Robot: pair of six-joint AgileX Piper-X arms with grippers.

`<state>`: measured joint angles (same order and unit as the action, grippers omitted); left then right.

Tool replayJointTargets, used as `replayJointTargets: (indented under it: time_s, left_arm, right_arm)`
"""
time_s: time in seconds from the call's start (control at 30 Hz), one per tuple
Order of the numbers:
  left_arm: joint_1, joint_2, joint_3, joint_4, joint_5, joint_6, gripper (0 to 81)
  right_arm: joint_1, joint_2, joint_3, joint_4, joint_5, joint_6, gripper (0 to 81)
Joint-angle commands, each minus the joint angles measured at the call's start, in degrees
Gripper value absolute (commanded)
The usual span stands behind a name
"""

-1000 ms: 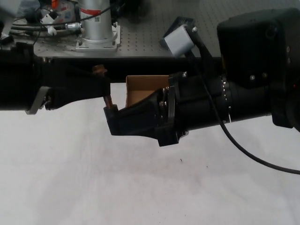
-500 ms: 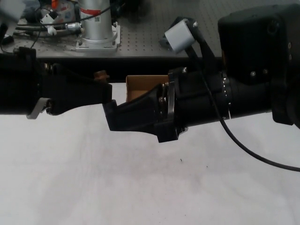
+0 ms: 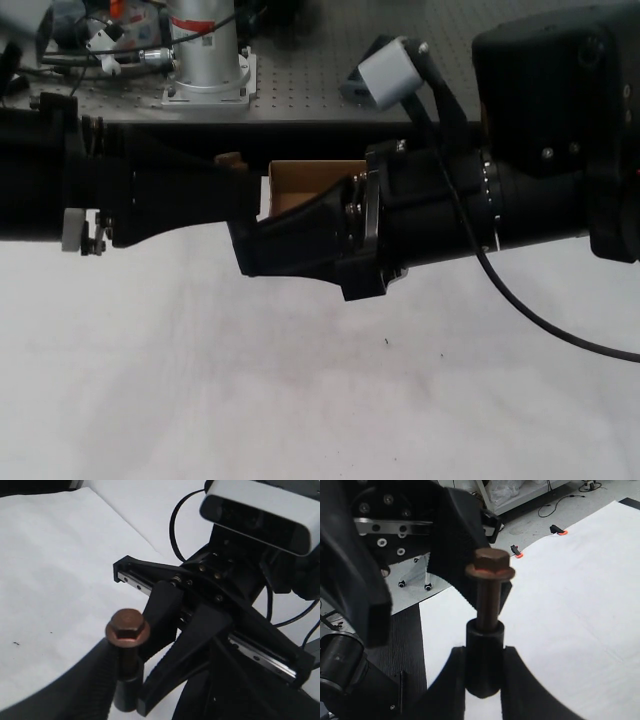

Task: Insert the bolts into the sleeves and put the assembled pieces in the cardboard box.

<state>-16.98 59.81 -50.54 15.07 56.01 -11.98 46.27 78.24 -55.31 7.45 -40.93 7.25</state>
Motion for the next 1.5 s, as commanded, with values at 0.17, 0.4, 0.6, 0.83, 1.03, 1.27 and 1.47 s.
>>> replayJointTargets:
  time_s: [0.17, 0.4, 0.6, 0.83, 1.03, 1.27, 1.47]
  left_arm:
    - [-0.34, 0.21, 0.22, -0.17, -3.25, -0.6, 41.1]
    - [-0.34, 0.21, 0.22, 1.14, -7.42, 1.68, 41.1]
    - [-0.34, 0.21, 0.22, 2.18, -7.82, 1.68, 41.1]
    - [1.55, -4.23, 0.22, 7.87, -10.49, 1.55, 41.1]
    - [5.65, -11.98, 0.22, 14.21, -17.29, 1.71, 41.1]
    - [9.49, -19.17, 0.22, 18.71, -22.81, 1.71, 41.1]
    - [9.9, -22.33, 0.22, 27.21, -25.44, 1.71, 41.1]
  right_arm:
    - [-0.44, -1.2, -1.52, -1.32, 0.47, -0.49, 2.9]
    - [-0.44, -1.2, -1.52, -1.36, 0.06, -0.49, 2.9]
    - [-0.44, -1.2, -1.52, -1.36, 0.19, -0.49, 2.9]
    - [-2.29, -0.56, -1.79, -1.36, 7.81, -0.49, 2.9]
    - [-7.0, 7.86, -8.68, 2.33, 9.64, 0.71, 2.9]
    - [-12.55, 26.99, -27.44, 9.13, 10.8, 1.41, 2.9]
    - [-15.46, 42.81, -44.28, 16.51, 12.57, 3.58, 2.9]
